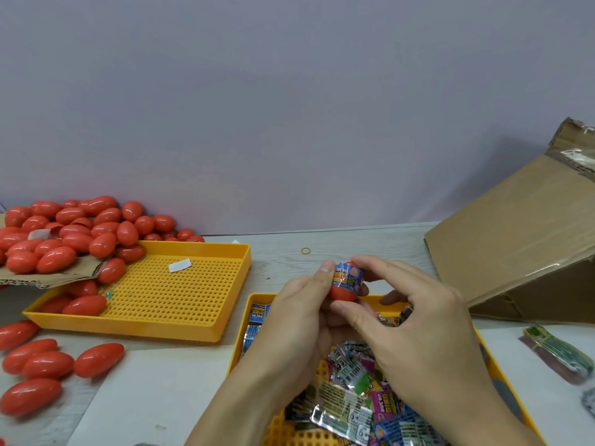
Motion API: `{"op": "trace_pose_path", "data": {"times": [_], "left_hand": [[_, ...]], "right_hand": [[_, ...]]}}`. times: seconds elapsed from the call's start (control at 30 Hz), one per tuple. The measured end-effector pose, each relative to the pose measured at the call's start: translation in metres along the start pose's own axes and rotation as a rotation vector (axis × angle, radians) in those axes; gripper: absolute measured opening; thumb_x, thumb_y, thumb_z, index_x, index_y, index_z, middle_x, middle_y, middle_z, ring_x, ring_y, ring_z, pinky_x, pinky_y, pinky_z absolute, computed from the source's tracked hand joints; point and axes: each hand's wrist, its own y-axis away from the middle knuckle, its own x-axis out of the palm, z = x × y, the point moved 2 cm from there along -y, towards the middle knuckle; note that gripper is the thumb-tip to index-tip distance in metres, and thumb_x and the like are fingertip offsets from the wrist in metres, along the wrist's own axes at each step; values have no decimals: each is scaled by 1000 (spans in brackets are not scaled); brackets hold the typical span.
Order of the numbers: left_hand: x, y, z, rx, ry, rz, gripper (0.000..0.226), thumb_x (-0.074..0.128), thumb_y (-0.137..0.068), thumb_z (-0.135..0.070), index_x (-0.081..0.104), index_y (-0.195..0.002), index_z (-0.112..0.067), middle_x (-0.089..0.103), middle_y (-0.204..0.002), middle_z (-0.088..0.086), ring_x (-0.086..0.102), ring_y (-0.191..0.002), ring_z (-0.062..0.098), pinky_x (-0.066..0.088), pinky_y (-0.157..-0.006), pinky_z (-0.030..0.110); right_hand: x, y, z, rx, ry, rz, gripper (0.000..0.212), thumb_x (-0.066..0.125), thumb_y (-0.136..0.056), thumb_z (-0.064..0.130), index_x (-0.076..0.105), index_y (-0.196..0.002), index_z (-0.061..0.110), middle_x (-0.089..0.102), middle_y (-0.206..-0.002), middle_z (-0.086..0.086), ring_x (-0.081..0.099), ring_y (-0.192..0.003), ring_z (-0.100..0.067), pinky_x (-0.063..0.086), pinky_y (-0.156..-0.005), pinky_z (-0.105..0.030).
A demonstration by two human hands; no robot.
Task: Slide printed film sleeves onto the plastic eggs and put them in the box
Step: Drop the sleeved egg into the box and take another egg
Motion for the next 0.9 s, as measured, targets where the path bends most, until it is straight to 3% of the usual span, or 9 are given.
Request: {"op": "trace_pose_path", "data": {"times": [0.2, 0.37, 0.47, 0.67, 0.73, 0.9], "left_hand": [[-2, -1, 1, 18, -69, 35, 32, 65, -89, -38, 74, -88, -7, 66, -73, 13, 66, -64, 19, 56, -61, 28], [-5, -3, 2, 74, -235, 45, 23, 64, -84, -39, 76, -77, -21, 60, -73, 9, 61, -64, 14, 53, -61, 22], [-4, -3, 3, 99, -261, 53, 21, 63, -85, -41, 79, -85, -26, 66, -74, 5, 66, -70, 14, 54, -65, 22], [-9, -3, -1, 96, -155, -14, 36, 54, -84, -35, 77, -95, -11, 75, -94, 20, 74, -85, 30, 60, -73, 31], [-9, -3, -3, 109, -162, -18, 30, 64, -83, -28, 74, -102, -6, 75, -94, 19, 74, -84, 30, 59, -71, 29], [-9, -3, -3, 115, -136, -20, 40, 68, -79, -30, 69, -108, -2, 75, -91, 20, 73, -81, 29, 59, -70, 29]], "right_hand": [[1, 0, -1, -5, -31, 21, 42, 84, -73, 27, 70, -110, 38, 66, -97, 28, 57, -96, 10, 43, -75, -3], [1, 0, -3, -32, -6, 4, 40, 82, -75, 16, 70, -108, 36, 60, -108, 29, 56, -92, 14, 40, -71, 0], [1, 0, -4, -19, -26, 19, 40, 82, -77, 16, 69, -108, 38, 61, -107, 29, 57, -94, 12, 41, -71, -1], [0, 1, -6, 49, -70, 57, 42, 71, -79, 41, 64, -121, 42, 59, -111, 32, 58, -105, 4, 48, -82, -12], [0, 1, -6, 56, -89, 66, 41, 69, -79, 39, 63, -120, 42, 59, -112, 32, 59, -105, 2, 51, -82, -16], [0, 1, -6, 54, -96, 82, 40, 69, -80, 37, 63, -120, 40, 57, -112, 33, 59, -105, 2, 51, -81, -16]]}}
